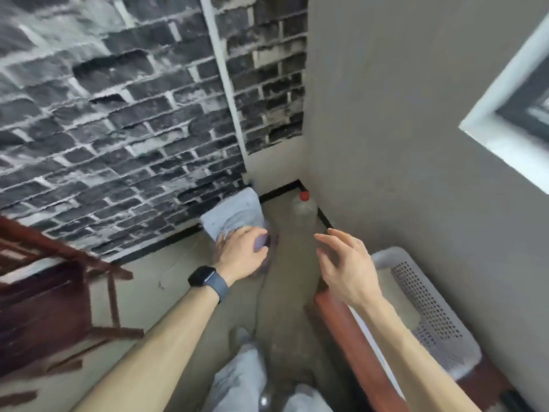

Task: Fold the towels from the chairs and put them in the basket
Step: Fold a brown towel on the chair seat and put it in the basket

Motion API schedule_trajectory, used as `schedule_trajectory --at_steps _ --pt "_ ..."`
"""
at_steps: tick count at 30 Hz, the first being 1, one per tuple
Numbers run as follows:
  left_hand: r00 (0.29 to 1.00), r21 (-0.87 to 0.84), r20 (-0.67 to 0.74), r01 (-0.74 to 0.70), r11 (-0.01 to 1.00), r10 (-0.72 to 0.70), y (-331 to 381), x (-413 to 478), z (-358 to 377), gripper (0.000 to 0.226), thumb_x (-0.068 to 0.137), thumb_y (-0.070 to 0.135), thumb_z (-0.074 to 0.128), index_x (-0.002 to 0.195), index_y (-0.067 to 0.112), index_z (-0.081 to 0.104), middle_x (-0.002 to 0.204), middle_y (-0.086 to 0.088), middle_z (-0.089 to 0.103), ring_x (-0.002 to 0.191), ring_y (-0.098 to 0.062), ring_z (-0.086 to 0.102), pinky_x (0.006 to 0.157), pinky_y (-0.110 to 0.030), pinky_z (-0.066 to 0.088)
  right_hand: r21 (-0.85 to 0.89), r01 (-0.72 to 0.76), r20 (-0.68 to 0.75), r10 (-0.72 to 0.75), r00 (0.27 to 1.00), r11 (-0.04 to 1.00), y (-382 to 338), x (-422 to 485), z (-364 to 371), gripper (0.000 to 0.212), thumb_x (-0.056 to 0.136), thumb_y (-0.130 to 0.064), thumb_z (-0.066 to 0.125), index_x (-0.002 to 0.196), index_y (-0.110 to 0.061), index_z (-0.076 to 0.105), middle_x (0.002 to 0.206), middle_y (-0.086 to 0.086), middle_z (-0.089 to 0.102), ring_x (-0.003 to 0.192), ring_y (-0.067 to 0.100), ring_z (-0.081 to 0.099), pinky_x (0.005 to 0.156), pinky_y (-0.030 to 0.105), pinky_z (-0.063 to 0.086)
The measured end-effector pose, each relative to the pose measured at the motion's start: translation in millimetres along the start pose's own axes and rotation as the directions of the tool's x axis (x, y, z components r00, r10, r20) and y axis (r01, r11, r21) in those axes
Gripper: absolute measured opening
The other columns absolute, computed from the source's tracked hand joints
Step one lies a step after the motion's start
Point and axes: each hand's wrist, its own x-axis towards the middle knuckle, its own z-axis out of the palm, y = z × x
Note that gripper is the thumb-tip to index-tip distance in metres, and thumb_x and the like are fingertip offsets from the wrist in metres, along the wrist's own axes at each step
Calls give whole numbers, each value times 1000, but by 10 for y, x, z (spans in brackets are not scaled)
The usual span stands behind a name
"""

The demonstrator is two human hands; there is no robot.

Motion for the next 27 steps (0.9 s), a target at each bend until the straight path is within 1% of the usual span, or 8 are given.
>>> schedule_trajectory --at_steps 3,6,9,13,18,21,23,27 --pt "970 -138 -136 181 974 -200 -644 -473 -580 45 88 44 53 132 34 56 136 4 56 127 -25 52 107 -44 38 8 220 89 -220 971 975 -833 321 66 33 90 -23 65 121 -29 70 133 -3 64 124 25 55 104 35 43" --pt "897 -266 -272 278 923 -349 -1225 -989 -1051 41 95 34 58 135 28 56 137 0 56 125 -23 53 100 -29 39 39 398 162 -399 903 916 -1676 518 239 30 91 -20 66 121 -23 71 129 1 66 120 31 57 101 37 44" --pt "767 -341 -396 388 856 -505 -1857 -1657 -1423 41 95 38 58 135 29 56 137 0 57 126 -21 52 97 -26 37 113 578 221 -588 778 808 -2661 515 530 28 94 -21 64 122 -22 71 130 4 65 118 33 57 102 37 41" --pt "571 -395 -502 517 759 -650 -2570 -2514 -1679 42 93 43 56 134 34 55 136 4 59 126 -22 52 101 -34 43 189 754 264 -772 578 629 -3849 280 978 28 97 -28 58 122 -26 70 133 -1 64 120 30 57 102 37 40" --pt "374 -474 -568 579 663 -733 -3360 -3518 -1881 43 91 43 59 133 34 55 131 2 62 122 -24 56 100 -37 45 298 830 279 -875 397 471 -5052 -296 1549 27 98 -29 59 122 -23 69 131 1 66 117 28 58 104 38 40" --pt "261 -516 -573 622 589 -777 -3855 -4114 -1999 43 90 42 59 132 34 56 131 1 61 122 -23 55 99 -36 43 347 851 310 -905 292 394 -5703 -687 1972 30 97 -36 55 125 -31 66 133 -4 64 120 26 58 108 39 41" --pt "200 -544 -576 631 554 -793 -4183 -4470 -2079 42 90 40 60 131 34 57 129 1 62 121 -24 56 100 -37 45 370 854 345 -908 239 366 -6101 -943 2219 33 98 -39 54 128 -32 64 136 -4 62 127 25 53 110 40 40" --pt "97 -617 -541 629 473 -835 -4795 -5081 -2237 42 91 39 59 133 34 55 129 0 61 122 -23 56 101 -41 47 450 845 363 -924 125 291 -6841 -1386 2685 37 94 -47 49 126 -33 63 131 -8 63 124 24 54 107 38 42"
